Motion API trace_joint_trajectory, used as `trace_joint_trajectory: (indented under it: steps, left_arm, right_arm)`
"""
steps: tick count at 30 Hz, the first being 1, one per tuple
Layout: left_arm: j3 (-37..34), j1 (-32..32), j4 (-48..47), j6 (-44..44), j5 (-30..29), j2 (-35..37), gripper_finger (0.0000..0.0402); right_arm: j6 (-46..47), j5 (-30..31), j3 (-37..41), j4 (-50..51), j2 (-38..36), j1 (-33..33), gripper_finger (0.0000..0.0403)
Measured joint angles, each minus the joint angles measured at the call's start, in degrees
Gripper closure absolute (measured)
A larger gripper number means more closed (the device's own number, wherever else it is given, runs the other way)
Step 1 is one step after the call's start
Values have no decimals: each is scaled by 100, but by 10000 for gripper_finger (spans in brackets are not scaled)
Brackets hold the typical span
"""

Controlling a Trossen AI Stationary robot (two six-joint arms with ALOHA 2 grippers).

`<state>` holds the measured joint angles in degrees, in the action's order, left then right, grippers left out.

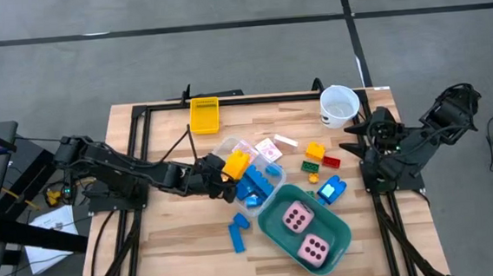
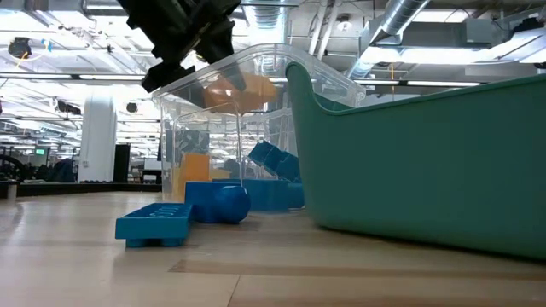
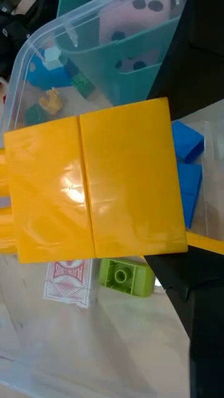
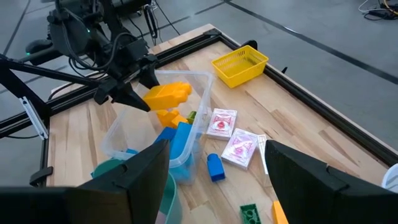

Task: Pick & Place Toys
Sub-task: Put the yellow game pieces into the transparent bin, then put the orange deck of cards into the yellow bin

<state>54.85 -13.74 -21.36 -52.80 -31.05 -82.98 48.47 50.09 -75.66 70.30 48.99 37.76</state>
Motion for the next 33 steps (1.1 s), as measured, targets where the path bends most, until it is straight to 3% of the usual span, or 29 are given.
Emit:
trace_joint_trajectory:
  steps: [16,25,33]
  left_arm:
    - [0,0,-4,-2,9,0,105]
    - [0,0,4,4,-42,0,45]
    - [0,0,8,3,-52,0,33]
  right_arm:
    - [0,0,0,2,0,0,148]
    - [-17,0,0,3,2,0,148]
    - [-46,-1,0,55,0,0,148]
